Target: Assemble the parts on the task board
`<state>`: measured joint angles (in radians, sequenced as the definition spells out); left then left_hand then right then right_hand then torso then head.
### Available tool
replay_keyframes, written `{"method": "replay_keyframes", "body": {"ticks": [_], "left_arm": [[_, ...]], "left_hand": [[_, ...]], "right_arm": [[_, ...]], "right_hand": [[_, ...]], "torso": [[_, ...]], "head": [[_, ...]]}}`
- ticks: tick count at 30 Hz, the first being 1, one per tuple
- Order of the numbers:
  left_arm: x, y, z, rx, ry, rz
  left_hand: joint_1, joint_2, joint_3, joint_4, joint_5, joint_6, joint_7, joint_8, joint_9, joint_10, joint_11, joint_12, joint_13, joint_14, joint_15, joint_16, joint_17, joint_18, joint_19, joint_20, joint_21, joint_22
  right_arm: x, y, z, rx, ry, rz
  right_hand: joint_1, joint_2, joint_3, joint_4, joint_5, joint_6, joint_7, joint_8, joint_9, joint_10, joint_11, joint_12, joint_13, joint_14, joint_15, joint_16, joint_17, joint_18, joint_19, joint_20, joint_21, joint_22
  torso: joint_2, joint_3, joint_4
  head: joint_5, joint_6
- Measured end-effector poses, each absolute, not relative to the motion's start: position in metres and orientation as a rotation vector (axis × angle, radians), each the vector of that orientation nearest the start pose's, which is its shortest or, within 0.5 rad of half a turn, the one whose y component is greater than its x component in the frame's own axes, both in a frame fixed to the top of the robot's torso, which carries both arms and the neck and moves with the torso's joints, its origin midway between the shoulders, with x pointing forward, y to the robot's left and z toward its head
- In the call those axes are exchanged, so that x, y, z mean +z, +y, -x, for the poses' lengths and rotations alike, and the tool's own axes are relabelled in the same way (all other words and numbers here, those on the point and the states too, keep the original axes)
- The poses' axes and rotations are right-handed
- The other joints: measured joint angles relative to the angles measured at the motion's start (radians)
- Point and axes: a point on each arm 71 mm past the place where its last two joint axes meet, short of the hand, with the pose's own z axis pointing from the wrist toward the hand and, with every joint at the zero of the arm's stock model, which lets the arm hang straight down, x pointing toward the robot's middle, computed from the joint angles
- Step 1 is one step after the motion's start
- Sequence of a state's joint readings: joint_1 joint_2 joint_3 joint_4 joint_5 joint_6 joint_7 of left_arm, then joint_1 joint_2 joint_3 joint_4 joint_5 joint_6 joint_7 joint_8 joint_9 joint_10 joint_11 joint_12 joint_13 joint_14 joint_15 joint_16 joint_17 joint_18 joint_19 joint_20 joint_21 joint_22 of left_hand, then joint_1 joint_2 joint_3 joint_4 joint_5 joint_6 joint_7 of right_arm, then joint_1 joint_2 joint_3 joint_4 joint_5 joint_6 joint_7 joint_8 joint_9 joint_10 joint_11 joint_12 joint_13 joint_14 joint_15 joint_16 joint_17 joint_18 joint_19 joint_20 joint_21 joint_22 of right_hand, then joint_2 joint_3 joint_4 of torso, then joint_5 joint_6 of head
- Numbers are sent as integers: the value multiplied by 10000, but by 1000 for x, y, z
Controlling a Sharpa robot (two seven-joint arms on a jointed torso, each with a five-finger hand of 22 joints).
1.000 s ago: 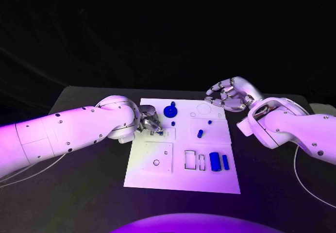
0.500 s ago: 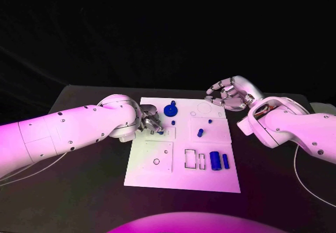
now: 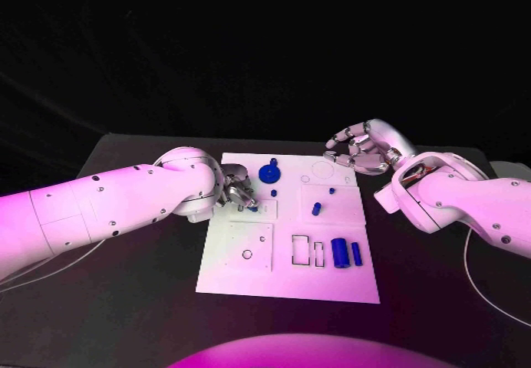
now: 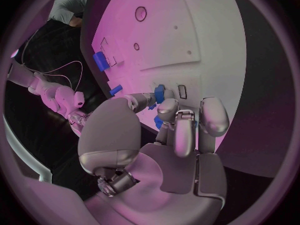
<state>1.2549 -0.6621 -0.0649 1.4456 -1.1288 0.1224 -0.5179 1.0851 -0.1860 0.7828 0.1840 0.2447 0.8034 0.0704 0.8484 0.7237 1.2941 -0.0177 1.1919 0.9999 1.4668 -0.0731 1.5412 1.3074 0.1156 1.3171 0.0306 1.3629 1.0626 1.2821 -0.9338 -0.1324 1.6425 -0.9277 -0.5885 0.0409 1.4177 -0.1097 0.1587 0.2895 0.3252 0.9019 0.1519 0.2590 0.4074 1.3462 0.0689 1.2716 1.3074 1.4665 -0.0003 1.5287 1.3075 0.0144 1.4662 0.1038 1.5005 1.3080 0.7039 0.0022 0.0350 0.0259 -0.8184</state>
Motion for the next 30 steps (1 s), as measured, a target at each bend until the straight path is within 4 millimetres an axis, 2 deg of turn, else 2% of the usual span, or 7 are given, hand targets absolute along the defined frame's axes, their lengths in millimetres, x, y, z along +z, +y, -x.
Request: {"method": "replay_keyframes", "body": {"ticks": [14,22,30], "left_arm": [[-210,146,-494,-4411,22720,232],[-211,144,-494,-4413,22783,98],[-211,142,-495,-4389,22830,29]], "left_hand": [[-113,-34,-21,-33,46,31,-28,49,39,74,-3,47,67,0,1,0,-1,1,35,-35,40,70],[-113,-34,-48,-60,55,35,-27,108,39,144,-72,136,129,0,1,0,-1,0,71,1,39,123],[-179,32,-76,-88,102,52,-15,152,60,201,-89,157,169,-36,-35,41,-1,1,106,-34,77,175]], "right_arm": [[-160,-222,-469,9147,15163,-3324],[-160,-222,-468,9149,15168,-3325],[-160,-222,-468,9149,15170,-3327]], "right_hand": [[0,0,84,0,0,0,0,39,-2,0,0,0,0,0,0,0,-1,0,0,0,0,-2],[0,0,84,0,0,0,0,39,6,0,0,0,0,0,0,0,-1,0,0,0,0,-3],[0,0,84,0,0,0,0,39,5,0,0,0,0,0,0,0,-2,0,0,0,0,-4]], "torso": [[8,-3,1],[4,-3,-6],[1,-1,-3]], "head": [[10,-54],[4,-87],[-9,-116]]}}
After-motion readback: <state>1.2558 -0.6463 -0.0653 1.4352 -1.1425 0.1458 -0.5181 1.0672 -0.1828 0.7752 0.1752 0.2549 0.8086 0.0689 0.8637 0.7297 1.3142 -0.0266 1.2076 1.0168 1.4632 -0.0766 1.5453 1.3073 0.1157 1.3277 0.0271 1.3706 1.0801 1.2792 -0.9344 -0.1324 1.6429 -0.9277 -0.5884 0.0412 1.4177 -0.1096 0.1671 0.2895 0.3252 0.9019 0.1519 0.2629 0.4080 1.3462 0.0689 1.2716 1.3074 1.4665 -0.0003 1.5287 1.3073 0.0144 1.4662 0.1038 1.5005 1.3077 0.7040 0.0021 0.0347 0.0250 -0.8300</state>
